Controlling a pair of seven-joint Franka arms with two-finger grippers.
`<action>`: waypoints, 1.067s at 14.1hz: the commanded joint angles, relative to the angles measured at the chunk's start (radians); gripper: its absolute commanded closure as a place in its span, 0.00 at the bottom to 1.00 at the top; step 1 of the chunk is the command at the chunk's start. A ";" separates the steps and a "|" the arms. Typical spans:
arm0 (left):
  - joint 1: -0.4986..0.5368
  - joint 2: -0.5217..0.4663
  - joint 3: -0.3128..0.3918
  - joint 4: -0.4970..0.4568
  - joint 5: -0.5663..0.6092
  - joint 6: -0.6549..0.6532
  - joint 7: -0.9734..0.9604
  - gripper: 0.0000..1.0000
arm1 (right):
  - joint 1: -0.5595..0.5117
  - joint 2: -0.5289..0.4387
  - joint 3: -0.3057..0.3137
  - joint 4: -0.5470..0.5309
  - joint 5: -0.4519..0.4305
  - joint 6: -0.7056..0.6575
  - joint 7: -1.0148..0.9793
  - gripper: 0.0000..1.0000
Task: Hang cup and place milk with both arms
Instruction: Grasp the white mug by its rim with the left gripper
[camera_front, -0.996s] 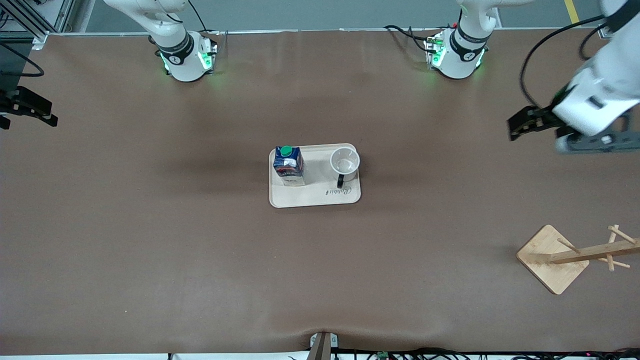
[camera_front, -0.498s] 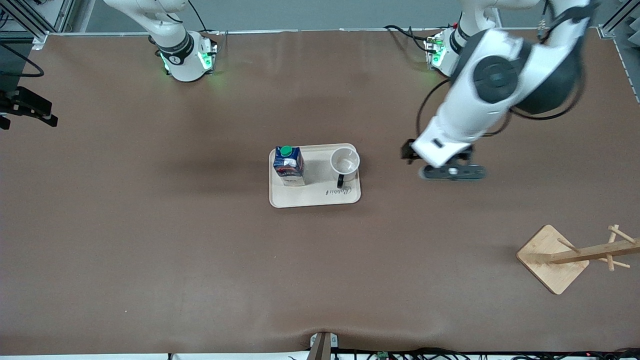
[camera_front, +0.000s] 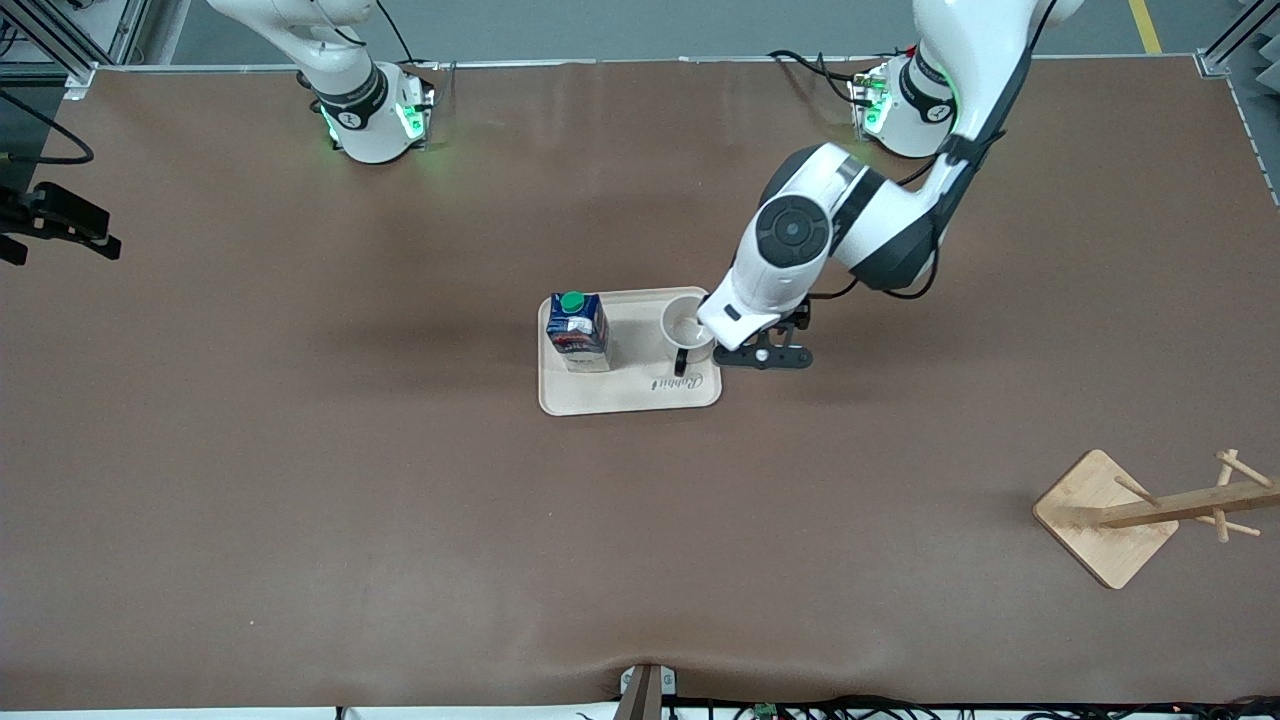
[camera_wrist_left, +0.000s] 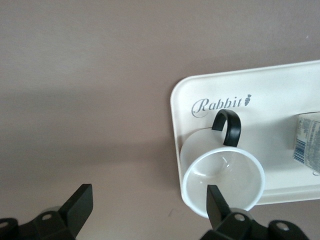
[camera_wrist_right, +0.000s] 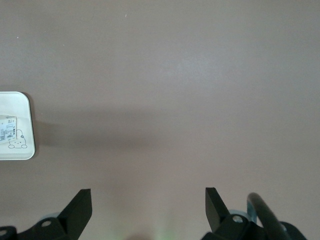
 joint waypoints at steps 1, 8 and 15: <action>-0.033 0.055 0.006 0.015 0.005 0.032 -0.016 0.09 | -0.008 0.010 0.008 0.024 0.002 -0.007 0.011 0.00; -0.068 0.124 0.006 0.018 0.017 0.086 -0.015 0.81 | -0.008 0.053 0.008 0.022 0.000 -0.007 0.003 0.00; -0.038 0.081 0.014 0.070 0.043 0.058 -0.005 1.00 | -0.007 0.066 0.009 0.022 0.002 -0.018 0.002 0.00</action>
